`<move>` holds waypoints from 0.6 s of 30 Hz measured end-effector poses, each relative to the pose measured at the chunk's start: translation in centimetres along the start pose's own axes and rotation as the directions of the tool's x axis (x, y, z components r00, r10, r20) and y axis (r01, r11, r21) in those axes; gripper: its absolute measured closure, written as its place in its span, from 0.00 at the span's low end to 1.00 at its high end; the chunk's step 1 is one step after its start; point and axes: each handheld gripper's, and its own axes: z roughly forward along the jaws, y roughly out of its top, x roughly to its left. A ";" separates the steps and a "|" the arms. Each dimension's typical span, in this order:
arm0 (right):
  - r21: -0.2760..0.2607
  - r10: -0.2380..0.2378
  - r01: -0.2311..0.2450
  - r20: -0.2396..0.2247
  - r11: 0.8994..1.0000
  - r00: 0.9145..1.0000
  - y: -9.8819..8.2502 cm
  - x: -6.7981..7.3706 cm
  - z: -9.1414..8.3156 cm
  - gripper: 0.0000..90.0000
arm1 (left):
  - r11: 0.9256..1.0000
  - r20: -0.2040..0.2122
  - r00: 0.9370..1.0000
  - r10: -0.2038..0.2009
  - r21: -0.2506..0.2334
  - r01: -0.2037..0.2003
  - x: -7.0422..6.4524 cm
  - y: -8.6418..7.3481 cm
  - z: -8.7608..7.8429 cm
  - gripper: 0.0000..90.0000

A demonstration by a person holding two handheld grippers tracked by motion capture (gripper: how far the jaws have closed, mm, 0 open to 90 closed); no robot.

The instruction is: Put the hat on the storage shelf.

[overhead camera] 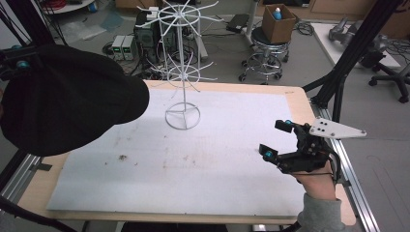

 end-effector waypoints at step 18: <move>-0.021 0.023 -0.023 0.023 1.000 0.999 -0.4 -0.8 -1.1 0.01 | 1.000 0.019 0.999 0.027 -0.008 -0.027 0.4 4.3 2.5 0.79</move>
